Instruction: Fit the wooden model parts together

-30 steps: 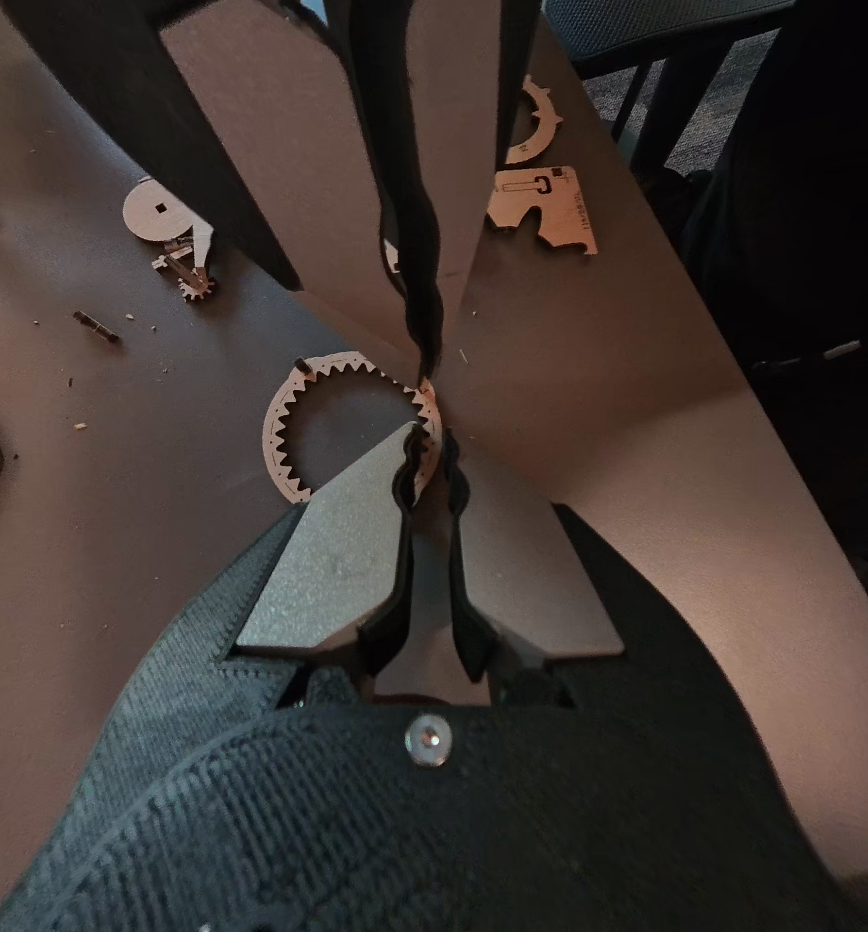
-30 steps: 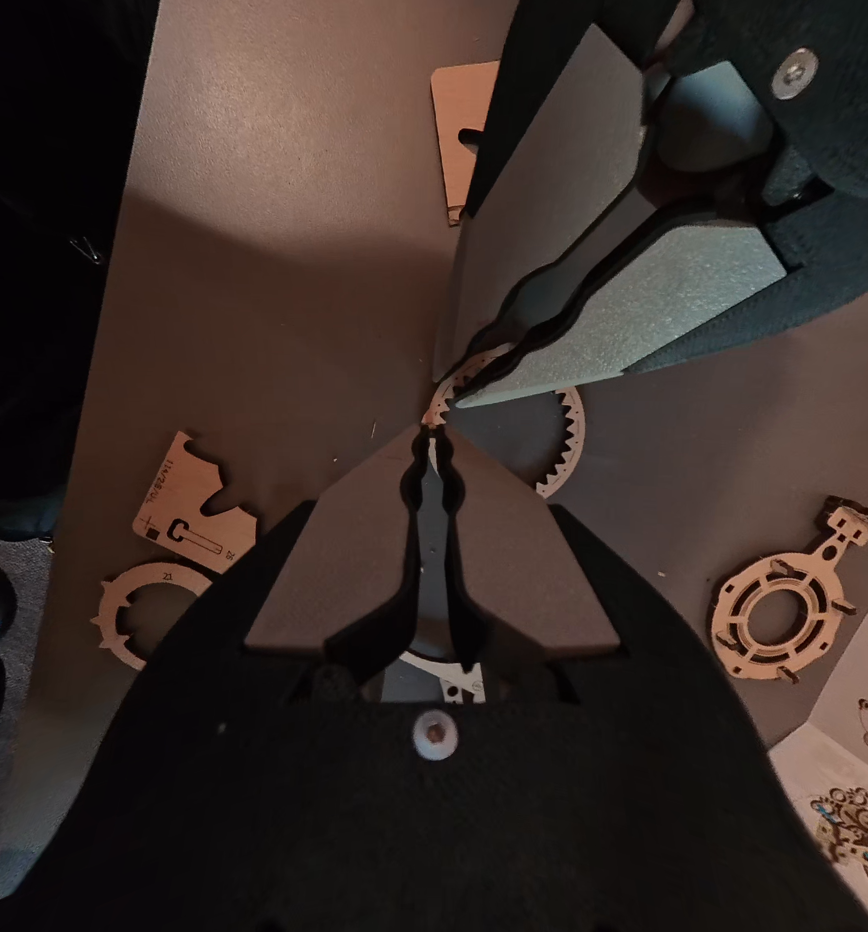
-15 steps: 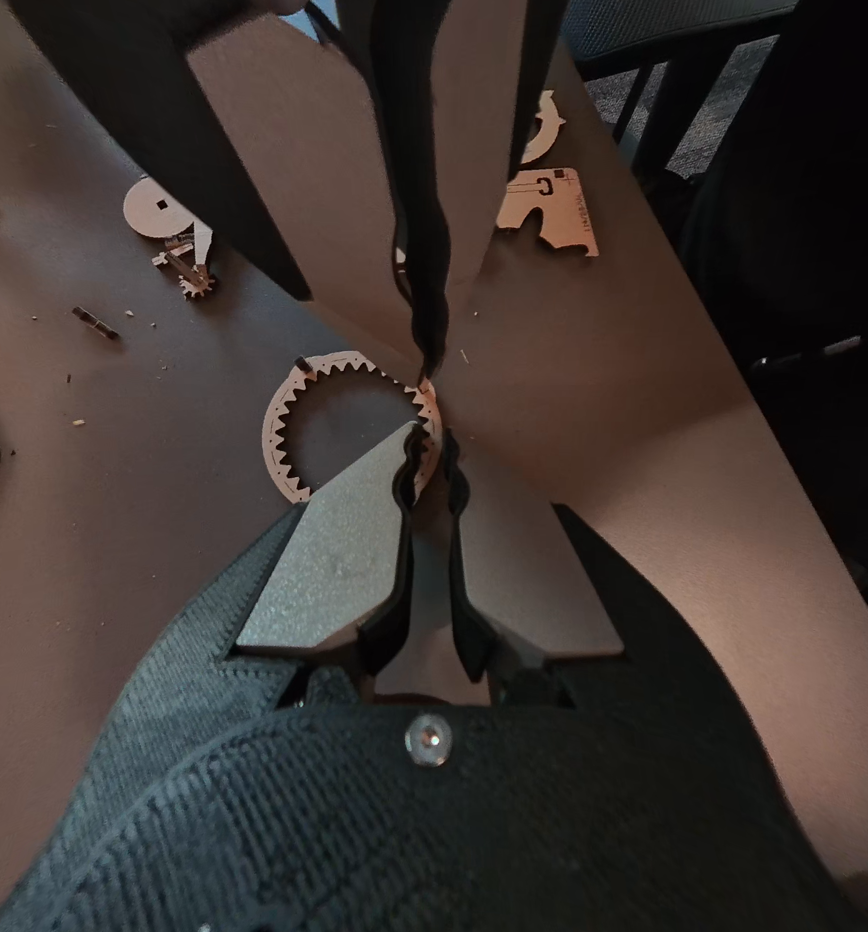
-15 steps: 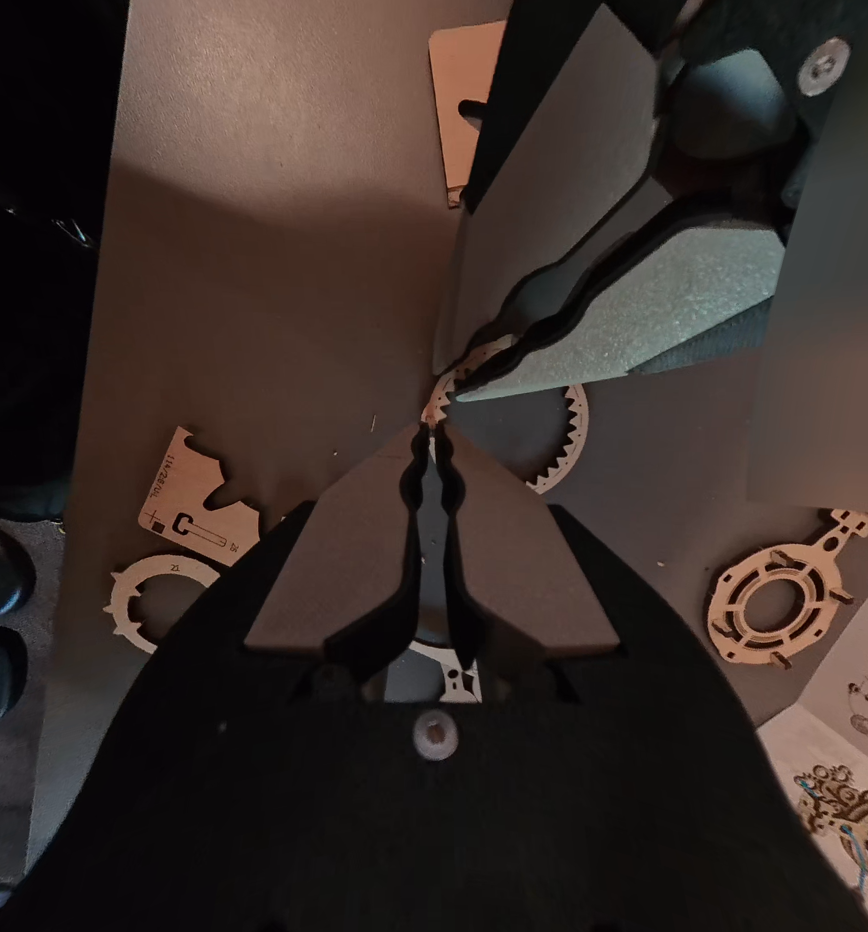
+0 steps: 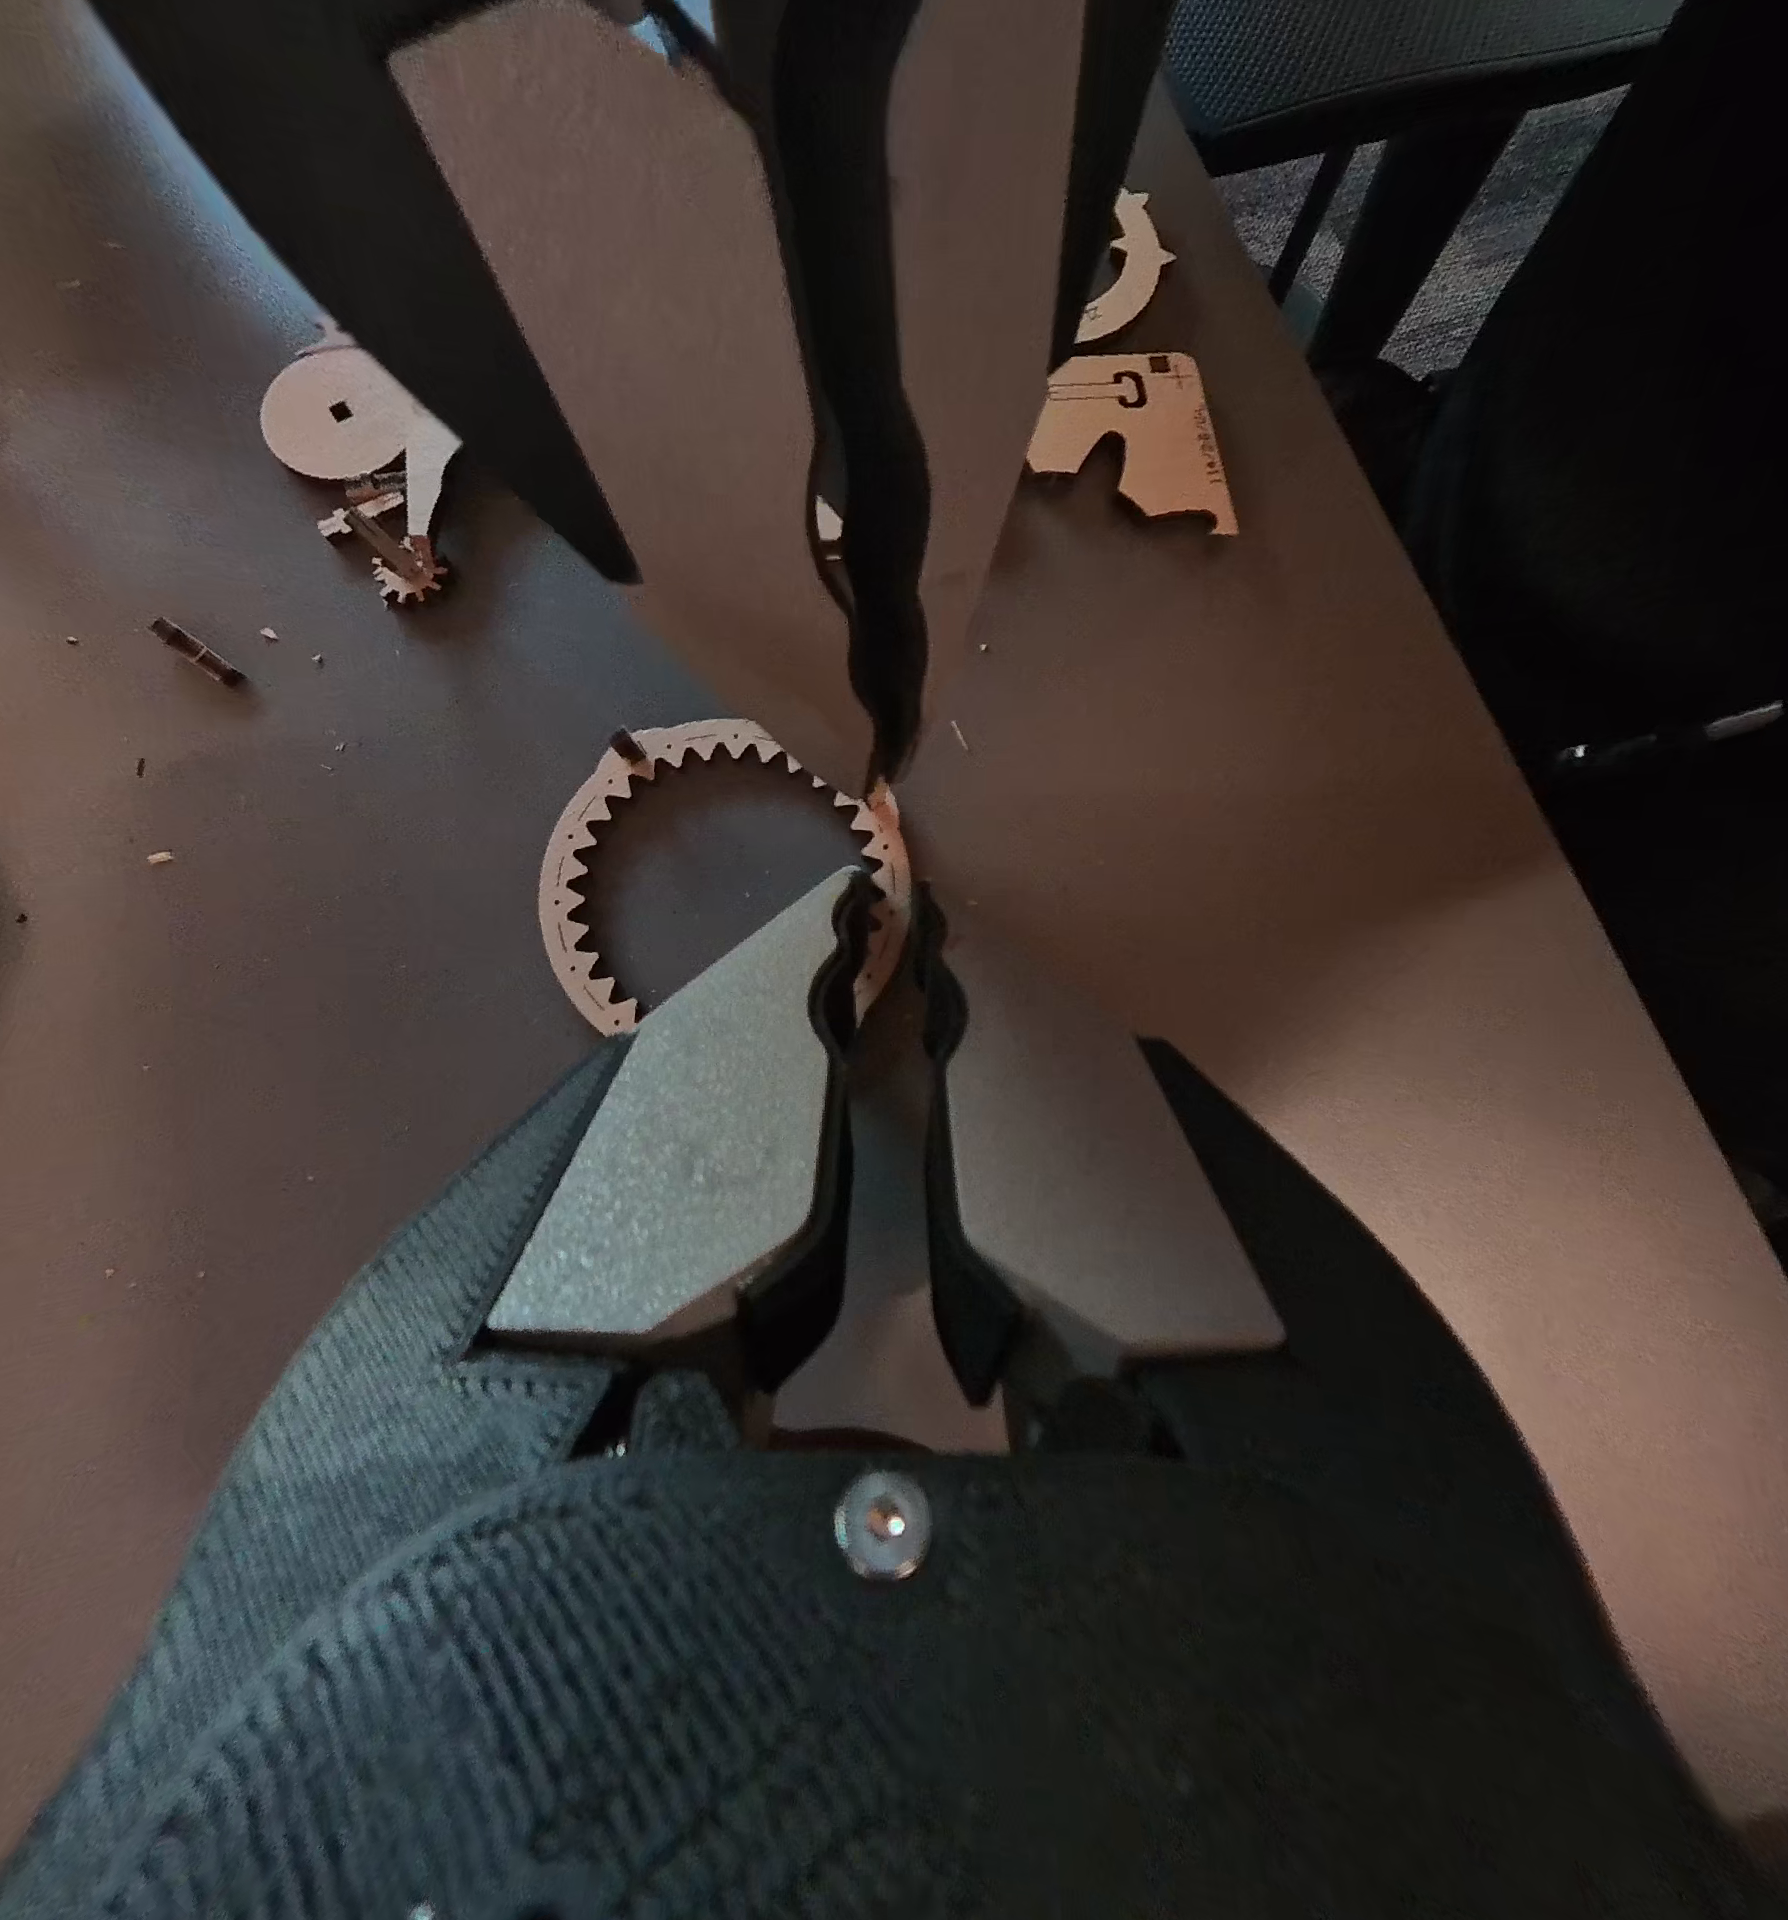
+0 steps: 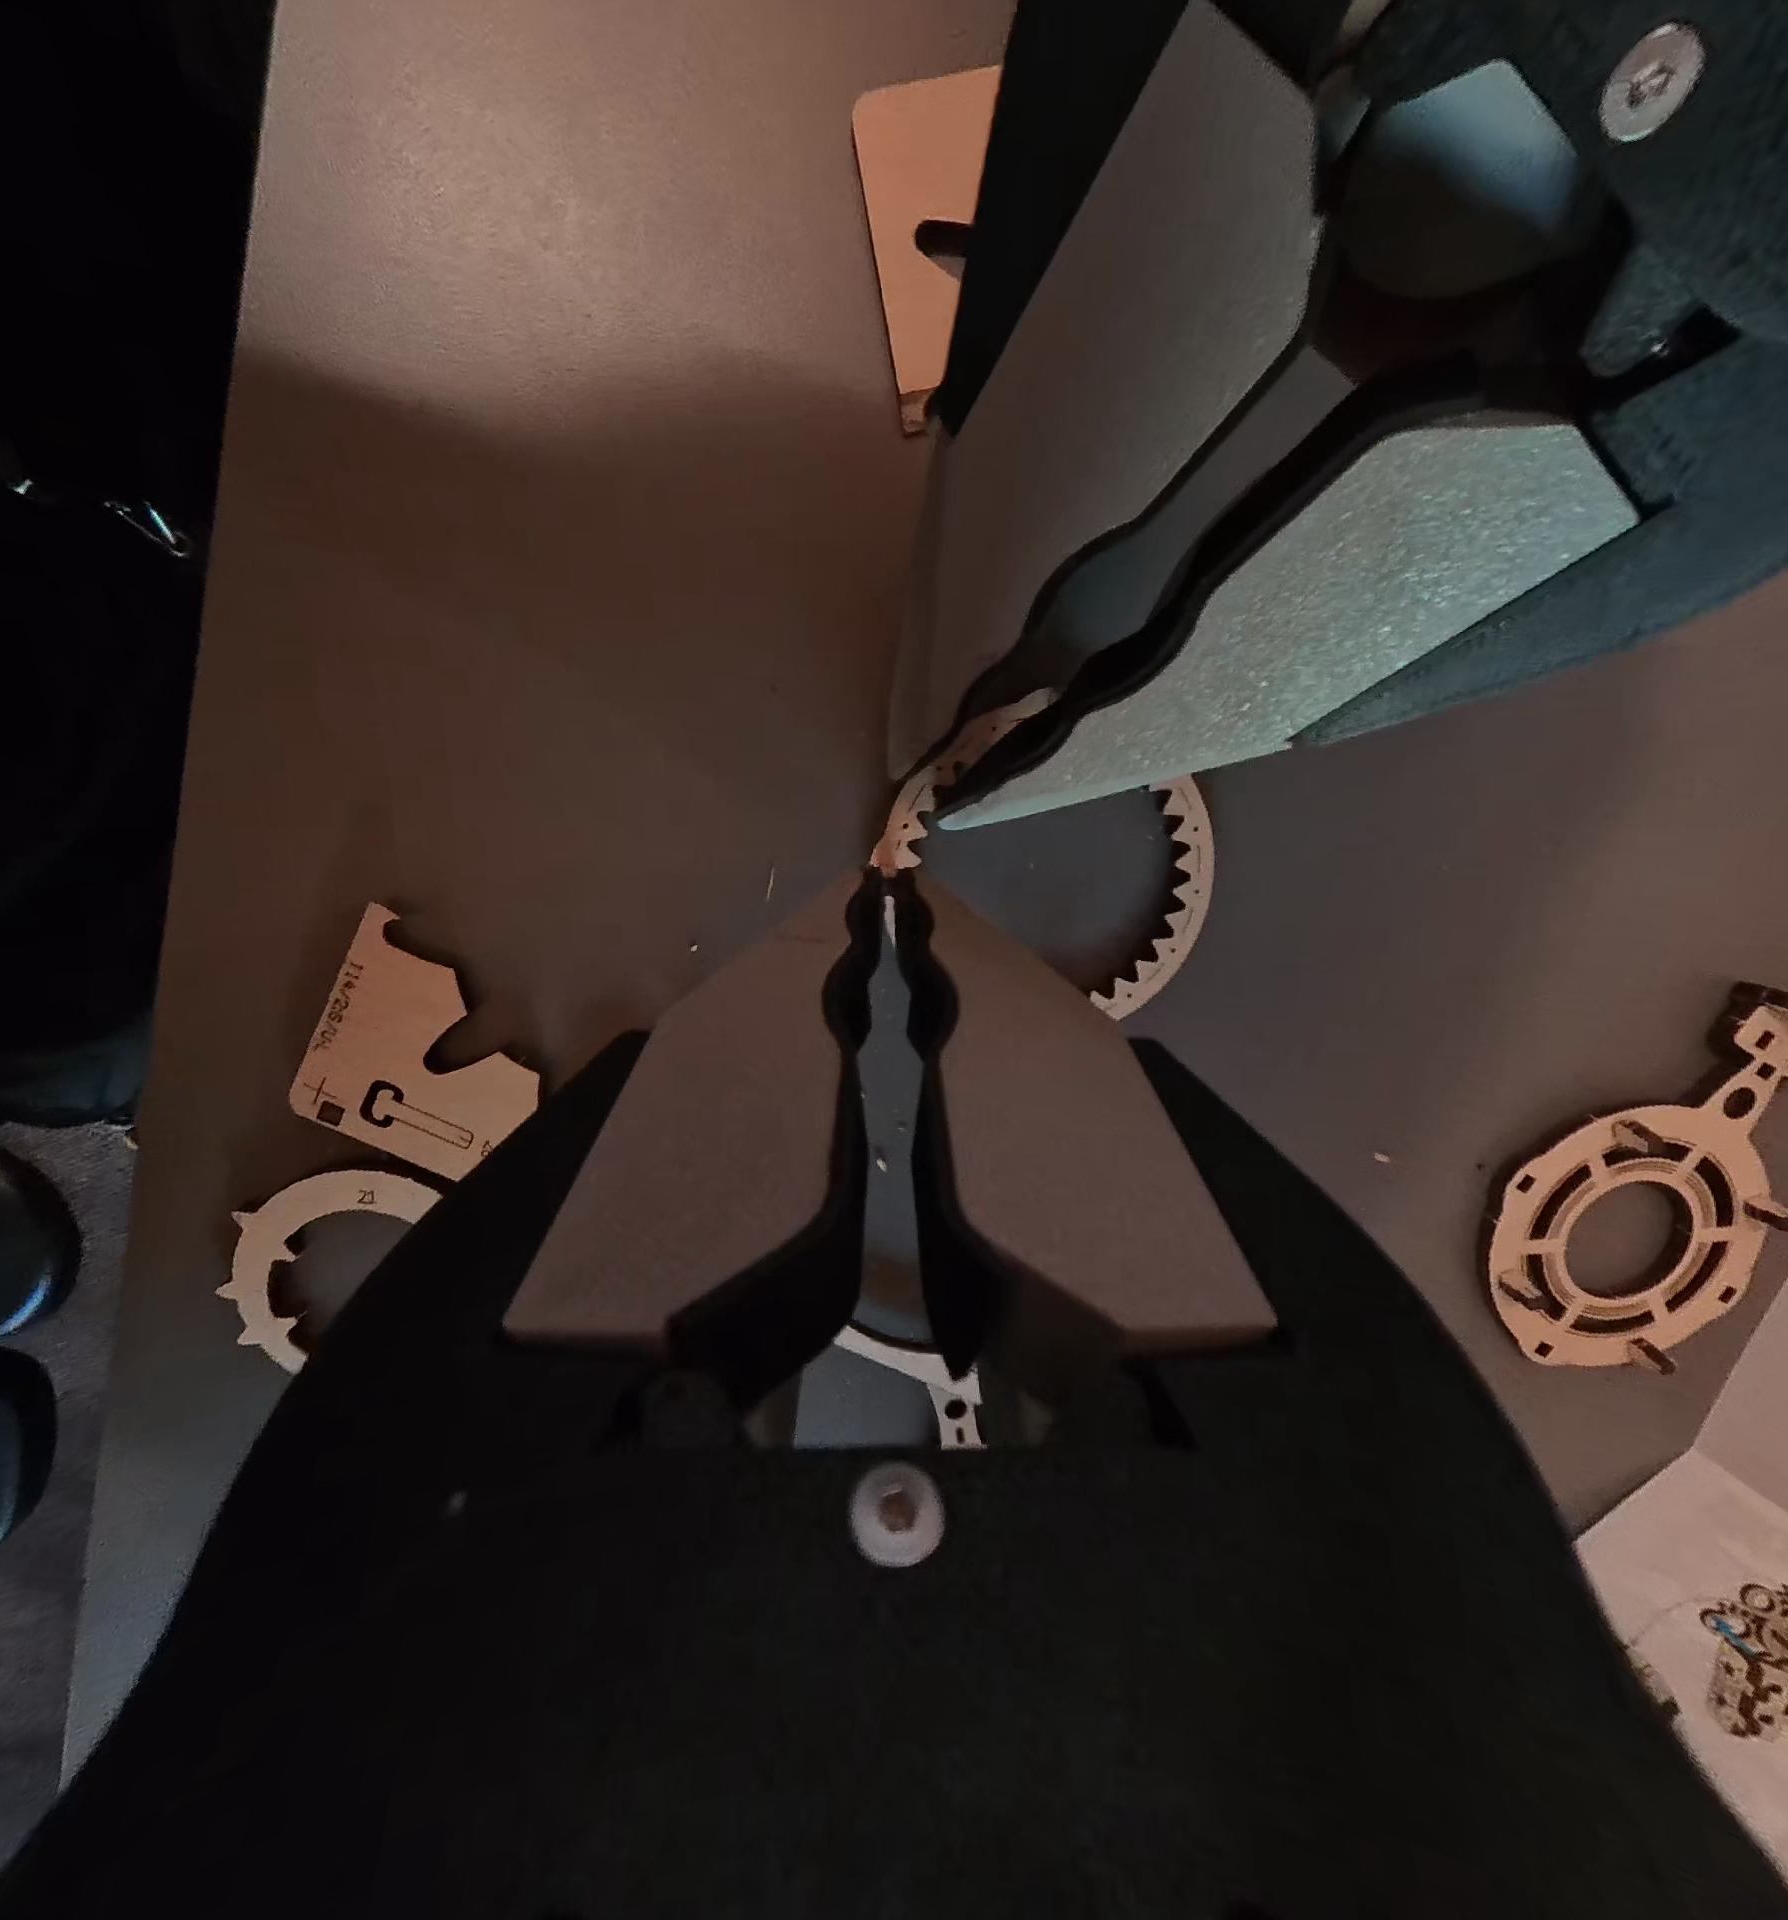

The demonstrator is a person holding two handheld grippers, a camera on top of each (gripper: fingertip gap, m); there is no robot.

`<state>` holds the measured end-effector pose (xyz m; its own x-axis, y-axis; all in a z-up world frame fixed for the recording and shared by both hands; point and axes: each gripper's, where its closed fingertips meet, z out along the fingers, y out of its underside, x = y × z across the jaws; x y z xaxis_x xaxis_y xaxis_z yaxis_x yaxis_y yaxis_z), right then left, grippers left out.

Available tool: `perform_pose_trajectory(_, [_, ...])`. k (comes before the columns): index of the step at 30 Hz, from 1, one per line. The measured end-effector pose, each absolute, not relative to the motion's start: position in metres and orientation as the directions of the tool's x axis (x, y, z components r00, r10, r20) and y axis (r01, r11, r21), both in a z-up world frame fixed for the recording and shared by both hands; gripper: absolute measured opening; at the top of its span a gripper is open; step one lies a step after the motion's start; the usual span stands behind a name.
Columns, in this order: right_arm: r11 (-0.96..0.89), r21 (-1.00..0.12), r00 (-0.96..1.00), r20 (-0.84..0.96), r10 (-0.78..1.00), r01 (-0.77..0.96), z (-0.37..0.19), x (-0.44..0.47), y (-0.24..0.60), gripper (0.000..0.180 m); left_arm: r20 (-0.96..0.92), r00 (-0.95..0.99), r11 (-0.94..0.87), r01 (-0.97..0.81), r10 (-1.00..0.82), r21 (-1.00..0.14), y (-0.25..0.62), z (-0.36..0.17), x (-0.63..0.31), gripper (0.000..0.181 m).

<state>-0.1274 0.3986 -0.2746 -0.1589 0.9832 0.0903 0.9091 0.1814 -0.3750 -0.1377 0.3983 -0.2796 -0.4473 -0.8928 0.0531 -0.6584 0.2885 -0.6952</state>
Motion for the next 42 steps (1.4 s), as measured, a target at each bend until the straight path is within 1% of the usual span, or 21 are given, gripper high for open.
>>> perform_pose_trajectory(1, [0.179,-0.382,-0.155,0.094,0.983,0.906,-0.2747,-0.1272,0.3985,0.000,0.054,-0.447,0.287,-0.659,-0.893,-0.695,0.3982,-0.2797,-0.1377,0.004])
perform_pose_trajectory(4, [0.174,-0.384,-0.151,0.088,0.985,0.907,-0.2748,-0.1275,0.3986,0.000,0.059,-0.446,0.284,-0.660,-0.893,-0.695,0.3982,-0.2797,-0.1377,0.004])
perform_pose_trajectory(7, [0.214,-0.348,-0.179,0.132,0.975,0.913,-0.2750,-0.1276,0.3986,0.000,0.056,-0.445,0.285,-0.660,-0.894,-0.695,0.3981,-0.2797,-0.1376,0.004])
perform_pose_trajectory(9, [0.233,-0.345,-0.186,0.164,0.969,0.909,-0.2751,-0.1275,0.3984,0.000,0.057,-0.441,0.282,-0.661,-0.896,-0.695,0.3982,-0.2798,-0.1376,0.004])
perform_pose_trajectory(11, [0.222,-0.358,-0.179,0.149,0.972,0.907,-0.2752,-0.1275,0.3984,0.000,0.059,-0.441,0.280,-0.662,-0.895,-0.695,0.3982,-0.2798,-0.1376,0.005])
perform_pose_trajectory(17, [0.156,-0.433,-0.169,0.007,0.986,0.888,-0.2756,-0.1279,0.3983,0.000,0.059,-0.438,0.278,-0.663,-0.897,-0.695,0.3981,-0.2798,-0.1375,0.005])
perform_pose_trajectory(21, [0.163,-0.459,-0.157,0.051,0.986,0.873,-0.2757,-0.1278,0.3985,0.000,0.061,-0.438,0.277,-0.663,-0.897,-0.696,0.3982,-0.2798,-0.1374,0.005])
perform_pose_trajectory(23, [0.179,-0.450,-0.154,0.091,0.984,0.875,-0.2758,-0.1277,0.3986,0.000,0.062,-0.438,0.276,-0.663,-0.897,-0.696,0.3982,-0.2798,-0.1374,0.005])
perform_pose_trajectory(26, [0.213,-0.401,-0.183,0.112,0.977,0.891,-0.2760,-0.1276,0.3987,0.000,0.069,-0.437,0.271,-0.665,-0.897,-0.696,0.3982,-0.2798,-0.1373,0.005])
perform_pose_trajectory(27, [0.210,-0.402,-0.189,0.092,0.978,0.891,-0.2761,-0.1275,0.3987,0.000,0.068,-0.437,0.272,-0.665,-0.897,-0.696,0.3982,-0.2798,-0.1373,0.004])
perform_pose_trajectory(31, [0.145,-0.466,-0.183,-0.038,0.982,0.873,-0.2763,-0.1277,0.3987,0.000,0.065,-0.435,0.271,-0.665,-0.898,-0.696,0.3982,-0.2798,-0.1372,0.005])
perform_pose_trajectory(33, [0.159,-0.466,-0.182,-0.005,0.983,0.871,-0.2763,-0.1277,0.3986,0.000,0.067,-0.433,0.269,-0.666,-0.899,-0.696,0.3982,-0.2798,-0.1372,0.005])
perform_pose_trajectory(37, [0.233,-0.414,-0.185,0.154,0.971,0.880,-0.2765,-0.1275,0.3988,0.000,0.073,-0.433,0.265,-0.668,-0.899,-0.696,0.3982,-0.2799,-0.1372,0.004])
perform_pose_trajectory(38, [0.230,-0.423,-0.185,0.146,0.972,0.876,-0.2765,-0.1275,0.3987,0.000,0.076,-0.433,0.263,-0.669,-0.898,-0.695,0.3982,-0.2798,-0.1371,0.004])
perform_pose_trajectory(40, [0.189,-0.462,-0.182,0.061,0.981,0.866,-0.2766,-0.1280,0.3986,0.000,0.076,-0.433,0.263,-0.669,-0.898,-0.695,0.3983,-0.2798,-0.1372,0.005])
perform_pose_trajectory(42, [0.181,-0.468,-0.189,0.032,0.982,0.865,-0.2767,-0.1282,0.3986,0.000,0.069,-0.431,0.266,-0.667,-0.900,-0.696,0.3982,-0.2798,-0.1371,0.005])
